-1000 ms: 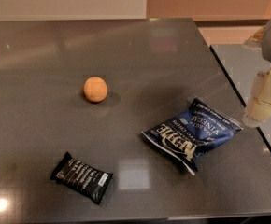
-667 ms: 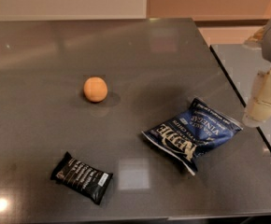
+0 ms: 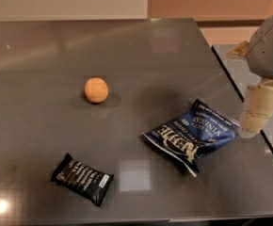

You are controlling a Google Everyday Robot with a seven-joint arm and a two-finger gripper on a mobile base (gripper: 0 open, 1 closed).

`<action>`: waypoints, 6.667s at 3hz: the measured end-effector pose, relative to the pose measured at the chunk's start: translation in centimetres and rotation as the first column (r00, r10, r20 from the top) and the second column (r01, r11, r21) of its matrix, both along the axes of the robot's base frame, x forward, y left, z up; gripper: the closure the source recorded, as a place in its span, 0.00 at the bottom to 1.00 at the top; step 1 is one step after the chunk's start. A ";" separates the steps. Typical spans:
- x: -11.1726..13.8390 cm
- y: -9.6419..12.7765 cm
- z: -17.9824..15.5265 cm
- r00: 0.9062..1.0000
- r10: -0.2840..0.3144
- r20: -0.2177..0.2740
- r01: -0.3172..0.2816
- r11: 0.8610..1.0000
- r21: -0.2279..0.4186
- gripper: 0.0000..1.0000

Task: Move blue chip bag near orange

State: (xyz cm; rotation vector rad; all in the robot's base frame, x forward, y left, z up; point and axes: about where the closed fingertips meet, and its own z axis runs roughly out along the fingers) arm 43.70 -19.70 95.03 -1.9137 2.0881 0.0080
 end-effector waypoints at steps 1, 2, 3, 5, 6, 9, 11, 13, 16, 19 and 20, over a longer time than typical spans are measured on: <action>-0.6 1.4 -2.0 0.989 0.146 -0.014 -0.147 0.989 -0.005 0.00; -0.9 2.5 -4.2 0.965 0.262 -0.025 -0.263 0.964 -0.040 0.00; -0.9 3.1 -6.8 0.936 0.347 -0.052 -0.350 0.934 -0.065 0.00; -0.2 3.2 -12.1 0.911 0.395 -0.120 -0.408 0.906 -0.111 0.00; 0.0 3.2 -12.6 0.910 0.395 -0.128 -0.409 0.905 -0.116 0.00; 1.0 4.1 -9.8 0.920 0.371 -0.122 -0.384 0.918 -0.102 0.65; 1.9 5.6 -6.9 0.923 0.379 -0.063 -0.384 0.918 -0.100 1.00; 4.3 10.5 -6.2 0.899 0.438 0.006 -0.436 0.896 -0.085 1.00; 7.3 17.0 -6.8 0.863 0.500 0.074 -0.499 0.866 -0.027 0.61; 7.8 18.3 -6.6 0.854 0.513 0.089 -0.514 0.858 -0.017 0.00; 7.8 18.3 -6.6 0.854 0.513 0.089 -0.514 0.858 -0.018 0.00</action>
Offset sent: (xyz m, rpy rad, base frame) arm -0.0124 0.0341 -0.0765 -0.0974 0.0476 0.4241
